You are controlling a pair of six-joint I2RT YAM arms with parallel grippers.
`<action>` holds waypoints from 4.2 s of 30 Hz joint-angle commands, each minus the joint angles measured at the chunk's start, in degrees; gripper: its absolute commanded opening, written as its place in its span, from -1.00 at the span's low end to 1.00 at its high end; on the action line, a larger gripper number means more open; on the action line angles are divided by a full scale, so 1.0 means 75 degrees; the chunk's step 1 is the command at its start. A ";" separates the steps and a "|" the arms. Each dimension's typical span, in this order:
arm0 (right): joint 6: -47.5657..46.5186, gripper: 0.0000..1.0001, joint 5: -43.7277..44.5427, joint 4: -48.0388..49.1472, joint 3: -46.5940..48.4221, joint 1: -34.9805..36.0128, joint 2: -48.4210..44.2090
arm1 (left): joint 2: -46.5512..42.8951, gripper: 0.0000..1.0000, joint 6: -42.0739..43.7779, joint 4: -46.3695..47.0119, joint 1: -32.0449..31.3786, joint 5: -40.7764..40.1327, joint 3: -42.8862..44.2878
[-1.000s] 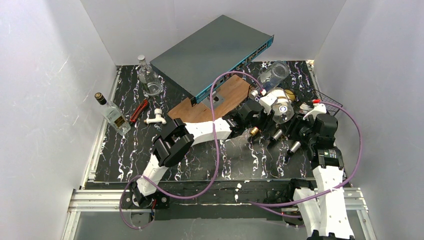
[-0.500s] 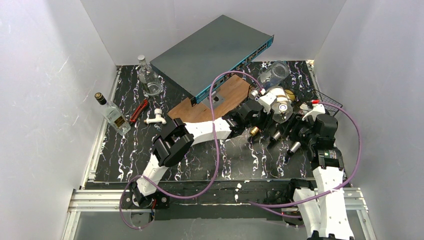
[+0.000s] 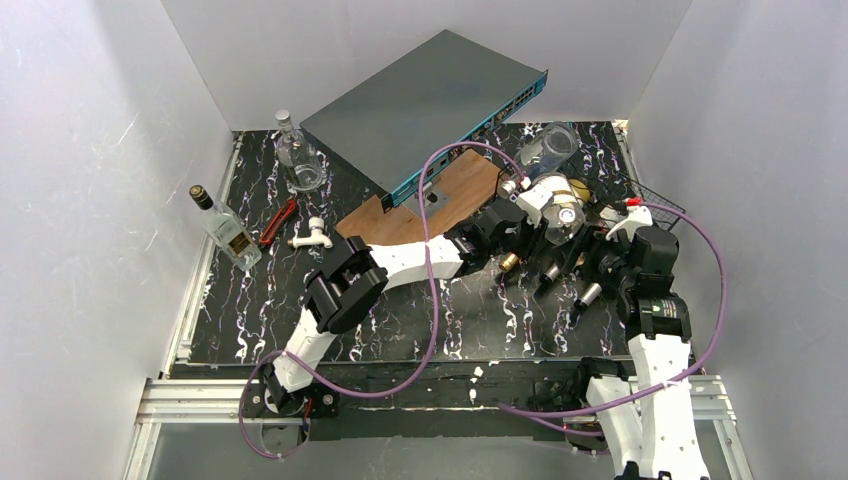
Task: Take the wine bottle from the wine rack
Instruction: Pick up the wine bottle from the wine rack.
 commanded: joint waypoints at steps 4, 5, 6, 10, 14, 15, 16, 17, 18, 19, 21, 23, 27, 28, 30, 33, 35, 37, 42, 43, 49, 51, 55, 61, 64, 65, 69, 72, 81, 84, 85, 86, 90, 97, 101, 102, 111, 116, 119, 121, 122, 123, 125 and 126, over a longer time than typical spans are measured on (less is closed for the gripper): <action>0.0048 0.52 0.0324 -0.0086 0.0435 -0.0029 -0.0130 | -0.0298 -0.35 -0.0072 0.0364 0.0065 -0.0152 0.0003; 0.0048 0.50 0.0357 -0.0107 0.0447 -0.0036 -0.0142 | -0.0296 -0.35 -0.0071 0.0369 0.0065 -0.0152 0.0004; 0.0038 0.47 0.0392 -0.0129 0.0460 -0.0036 -0.0147 | -0.0297 -0.35 -0.0066 0.0377 0.0065 -0.0146 0.0001; -0.0007 0.29 0.0478 -0.0199 0.0530 -0.0036 -0.0159 | -0.0300 -0.35 -0.0068 0.0378 0.0077 -0.0146 0.0016; -0.0022 -0.18 0.0478 -0.0204 0.0522 -0.0036 -0.0182 | -0.0300 -0.35 -0.0066 0.0384 0.0074 -0.0096 0.0019; -0.0028 -0.32 0.0447 -0.0190 0.0514 -0.0031 -0.0189 | -0.0307 -0.35 -0.0065 0.0385 0.0072 -0.0083 0.0010; -0.0033 -0.47 0.0406 -0.0182 0.0519 -0.0036 -0.0187 | -0.0318 -0.35 -0.0061 0.0382 0.0076 -0.0073 0.0009; -0.0044 -0.61 0.0337 -0.0171 0.0536 -0.0037 -0.0186 | -0.0329 -0.35 -0.0056 0.0389 0.0071 -0.0070 0.0005; -0.0064 -0.71 0.0284 -0.0165 0.0557 -0.0037 -0.0194 | -0.0350 -0.35 -0.0043 0.0384 0.0076 -0.0059 -0.0003; -0.0086 -0.80 0.0248 -0.0164 0.0591 -0.0037 -0.0197 | -0.0364 -0.35 -0.0017 0.0384 0.0074 -0.0039 -0.0001; -0.0109 -0.92 0.0176 -0.0161 0.0686 -0.0037 -0.0200 | -0.0396 -0.34 0.0001 0.0399 0.0077 0.0020 -0.0018; -0.0138 -0.97 0.0065 -0.0176 0.0824 -0.0031 -0.0228 | -0.0439 -0.34 0.0036 0.0411 0.0071 0.0108 -0.0013; -0.0151 -0.97 -0.0143 -0.0160 0.1137 -0.0048 -0.0282 | -0.0562 -0.34 0.0104 0.0508 0.0069 0.0458 -0.0049; -0.0145 -0.97 -0.0170 -0.0153 0.1201 -0.0048 -0.0293 | -0.0597 -0.33 0.0116 0.0532 0.0066 0.0474 -0.0066; -0.0149 -0.97 -0.0224 -0.0164 0.1316 -0.0048 -0.0297 | -0.0669 -0.33 0.0125 0.0582 0.0065 0.0458 -0.0109; -0.0128 -0.97 -0.0368 -0.0163 0.1423 -0.0045 -0.0312 | -0.0775 -0.33 0.0145 0.0655 0.0065 0.0446 -0.0148; -0.0116 -0.97 -0.0523 -0.0143 0.1460 -0.0048 -0.0313 | -0.0854 -0.33 0.0145 0.0696 0.0065 0.0446 -0.0172; -0.0127 -0.97 -0.0659 -0.0152 0.1506 -0.0044 -0.0298 | -0.0944 -0.33 0.0145 0.0721 0.0065 0.0446 -0.0195; -0.0151 -0.97 -0.0941 -0.0200 0.1657 -0.0037 -0.0274 | -0.1180 -0.33 0.0169 0.0774 0.0054 0.0434 -0.0224; -0.0151 -0.97 -0.1005 -0.0199 0.1698 -0.0037 -0.0265 | -0.1215 -0.33 0.0169 0.0777 0.0054 0.0440 -0.0230; -0.0133 -0.97 -0.1082 -0.0148 0.1939 -0.0037 -0.0181 | -0.1245 -0.31 0.0024 0.0812 0.0042 0.0515 -0.0191; -0.0083 -0.97 -0.0965 -0.0057 0.1848 -0.0037 -0.0166 | -0.1191 -0.25 -0.0071 0.0817 0.0042 0.0527 -0.0178; -0.0035 -0.97 -0.0823 -0.0021 0.1607 -0.0034 -0.0103 | -0.1137 -0.09 -0.0246 0.0835 0.0045 0.0629 -0.0165; -0.0038 -0.97 -0.0711 -0.0041 0.1514 -0.0037 0.0011 | -0.1222 0.22 0.0424 0.0838 0.0044 0.0702 -0.0329; -0.0057 -0.97 -0.0637 -0.0056 0.1507 -0.0034 0.0066 | -0.1315 0.38 0.1119 0.0847 0.0045 0.0787 -0.0536; -0.0057 -0.97 -0.0624 -0.0058 0.1499 -0.0029 0.0082 | -0.1345 0.43 0.1362 0.0856 0.0042 0.0832 -0.0607; -0.0057 -0.97 -0.0529 -0.0052 0.1442 -0.0043 0.0149 | -0.1509 0.56 0.2304 0.0881 0.0042 0.1005 -0.0861; -0.0045 -0.97 -0.0517 -0.0042 0.1432 -0.0040 0.0178 | -0.1633 0.59 0.2858 0.0923 0.0042 0.1054 -0.1077; -0.0046 -0.97 -0.0502 -0.0041 0.1440 -0.0048 0.0221 | -0.2340 0.92 0.4557 0.1914 0.0007 0.1232 -0.2392; -0.0045 -0.97 -0.0525 -0.0046 0.1412 -0.0045 0.0226 | -0.2604 0.97 0.5234 0.2303 0.0007 0.1210 -0.2858; -0.0045 -0.97 -0.0535 -0.0036 0.1411 -0.0048 0.0226 | -0.2638 0.97 0.5428 0.2372 0.0007 0.1157 -0.2936; -0.0045 -0.97 -0.0554 -0.0043 0.1405 -0.0048 0.0231 | -0.2648 0.97 0.5618 0.2427 0.0007 0.1097 -0.2972; -0.0034 -0.97 -0.0615 -0.0024 0.1431 -0.0048 0.0250 | -0.2469 0.97 0.6484 0.2546 0.0004 0.1076 -0.2809; 0.0010 -0.97 -0.0725 -0.0012 0.1423 -0.0045 0.0296 | -0.1661 0.97 0.7214 0.3444 0.0018 0.0766 -0.2325; 0.0022 -0.97 -0.0791 -0.0012 0.1487 -0.0044 0.0358 | -0.1280 0.97 0.7276 0.3539 0.0059 0.1096 -0.1982; 0.0030 -0.97 -0.0804 -0.0022 0.1511 -0.0048 0.0360 | -0.1194 0.97 0.7287 0.3542 0.0064 0.1147 -0.1895; 0.0056 -0.97 -0.1028 -0.0122 0.1670 -0.0046 0.0491 | -0.0513 0.97 0.7393 0.3543 0.0218 0.1384 -0.1188; 0.0008 -0.97 -0.1143 -0.0233 0.1749 -0.0046 0.0555 | -0.0144 0.97 0.7484 0.3566 0.0263 0.1402 -0.0712; 0.0000 -0.97 -0.1197 -0.0252 0.1798 -0.0038 0.0588 | 0.0065 0.97 0.7594 0.3566 0.0270 0.1442 -0.0451; 0.0001 -0.97 -0.1232 -0.0267 0.1848 -0.0048 0.0624 | 0.0132 0.97 0.7660 0.3566 0.0286 0.1442 -0.0353; 0.0002 -0.97 -0.1255 -0.0278 0.1876 -0.0048 0.0635 | 0.0143 0.97 0.7699 0.3576 0.0277 0.1433 -0.0328; 0.0002 -0.97 -0.1283 -0.0290 0.1908 -0.0048 0.0644 | 0.0147 0.97 0.7720 0.3594 0.0281 0.1416 -0.0292; 0.0022 -0.97 -0.1359 -0.0304 0.1985 -0.0043 0.0671 | 0.0134 0.96 0.7753 0.3638 0.0287 0.1421 -0.0230; 0.0025 -0.97 -0.1388 -0.0310 0.2020 -0.0045 0.0678 | 0.0118 0.95 0.7761 0.3653 0.0282 0.1454 -0.0211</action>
